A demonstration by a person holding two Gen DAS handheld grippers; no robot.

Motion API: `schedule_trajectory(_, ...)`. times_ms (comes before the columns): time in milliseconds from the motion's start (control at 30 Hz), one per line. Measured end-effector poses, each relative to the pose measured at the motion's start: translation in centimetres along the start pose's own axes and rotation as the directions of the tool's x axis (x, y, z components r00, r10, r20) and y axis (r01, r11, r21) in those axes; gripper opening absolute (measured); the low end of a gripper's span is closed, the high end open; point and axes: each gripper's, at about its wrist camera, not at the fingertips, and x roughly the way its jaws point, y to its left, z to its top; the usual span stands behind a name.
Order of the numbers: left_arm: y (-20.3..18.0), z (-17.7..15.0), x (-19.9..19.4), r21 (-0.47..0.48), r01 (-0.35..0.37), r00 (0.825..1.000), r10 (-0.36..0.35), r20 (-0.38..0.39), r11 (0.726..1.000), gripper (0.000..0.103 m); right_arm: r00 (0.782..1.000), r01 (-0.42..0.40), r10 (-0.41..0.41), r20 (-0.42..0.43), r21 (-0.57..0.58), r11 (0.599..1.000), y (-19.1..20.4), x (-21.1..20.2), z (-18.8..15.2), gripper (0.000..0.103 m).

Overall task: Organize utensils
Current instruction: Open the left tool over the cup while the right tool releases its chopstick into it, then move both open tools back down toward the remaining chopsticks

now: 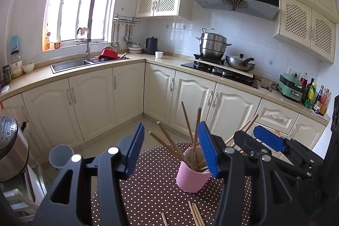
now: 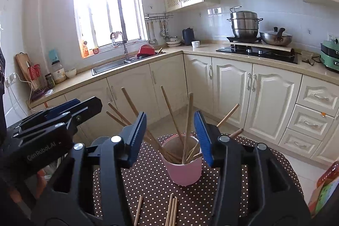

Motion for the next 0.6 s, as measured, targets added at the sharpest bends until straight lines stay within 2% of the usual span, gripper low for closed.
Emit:
schedule_trajectory(267,0.1,-0.3,-1.5,0.008,-0.003,1.0,0.003,0.004,1.0,0.053,1.0,0.0,0.0,0.01,-0.006,1.0,0.5,-1.7,-0.3,0.047)
schedule_trajectory(600,0.8,-2.4,-3.5,0.012,-0.012,1.0,0.012,-0.026,1.0,0.056,1.0,0.01,-0.01,0.002,0.003,1.0,0.2,-4.1,-1.9,0.048)
